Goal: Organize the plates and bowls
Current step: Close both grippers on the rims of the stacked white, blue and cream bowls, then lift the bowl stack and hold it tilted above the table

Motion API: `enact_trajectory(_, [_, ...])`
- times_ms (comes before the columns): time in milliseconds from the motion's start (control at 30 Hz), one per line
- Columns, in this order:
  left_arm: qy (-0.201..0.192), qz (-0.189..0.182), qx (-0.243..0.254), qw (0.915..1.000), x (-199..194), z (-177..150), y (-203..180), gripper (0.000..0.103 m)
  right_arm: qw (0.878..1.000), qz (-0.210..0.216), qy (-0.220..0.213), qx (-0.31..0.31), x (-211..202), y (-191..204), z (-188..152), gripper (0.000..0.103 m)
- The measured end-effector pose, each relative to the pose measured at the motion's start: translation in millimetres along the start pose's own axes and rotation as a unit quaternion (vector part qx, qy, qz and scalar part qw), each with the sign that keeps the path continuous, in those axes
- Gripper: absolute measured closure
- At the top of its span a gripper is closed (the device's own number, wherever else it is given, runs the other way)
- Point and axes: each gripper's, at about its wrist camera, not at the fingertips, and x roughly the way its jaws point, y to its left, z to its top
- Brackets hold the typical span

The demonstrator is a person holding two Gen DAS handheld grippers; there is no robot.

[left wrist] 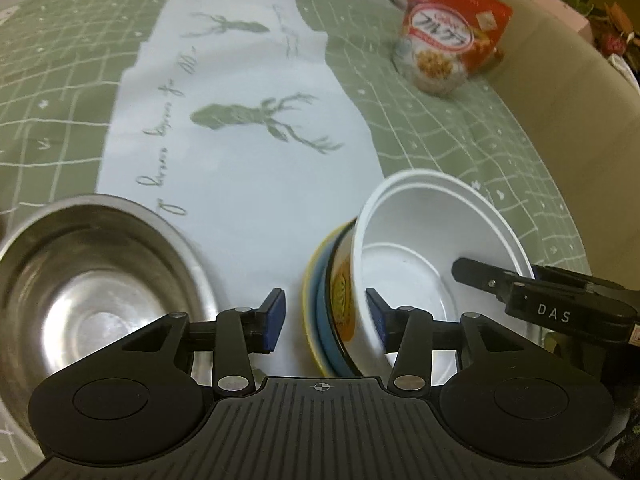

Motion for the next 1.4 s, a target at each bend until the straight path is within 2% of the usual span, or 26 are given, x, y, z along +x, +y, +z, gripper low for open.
enact_trajectory(133, [0.015, -0.003, 0.009, 0.9998, 12.1, -2.0, -8.0, 0.057, 0.999, 0.026, 0.026, 0.034, 7.1, -9.1, -5.5, 0.06])
enact_trajectory(233, [0.023, -0.001, 0.008, 0.9997, 18.6, -3.6, -7.7, 0.057, 0.993, 0.08, 0.06, 0.057, 12.5, -11.8, -13.8, 0.06])
enact_trajectory(300, [0.027, -0.004, 0.005, 0.9996, 20.8, -4.1, -7.1, 0.057, 0.991, 0.091, 0.073, 0.066, 16.1, -11.7, -17.4, 0.06])
enact_trajectory(433, [0.027, 0.0, 0.01, 0.9996, 21.5, -5.8, -9.9, 0.057, 0.989, 0.098, 0.087, 0.073, 24.2, -7.5, -20.0, 0.059])
enact_trajectory(700, [0.029, 0.002, 0.008, 0.9995, 23.6, -8.3, -9.6, 0.057, 0.984, 0.11, 0.109, 0.082, 31.2, -3.1, -20.6, 0.052])
enact_trajectory(867, [0.026, -0.006, -0.008, 0.9996, 22.8, -11.7, -5.0, 0.057, 0.982, 0.117, 0.122, 0.087, 33.6, -0.6, -22.8, 0.048])
enact_trajectory(1400, [0.071, -0.013, -0.037, 0.9967, -1.3, -30.5, 3.2, 0.058, 0.981, 0.104, 0.141, 0.087, 22.0, 18.7, -25.6, 0.045])
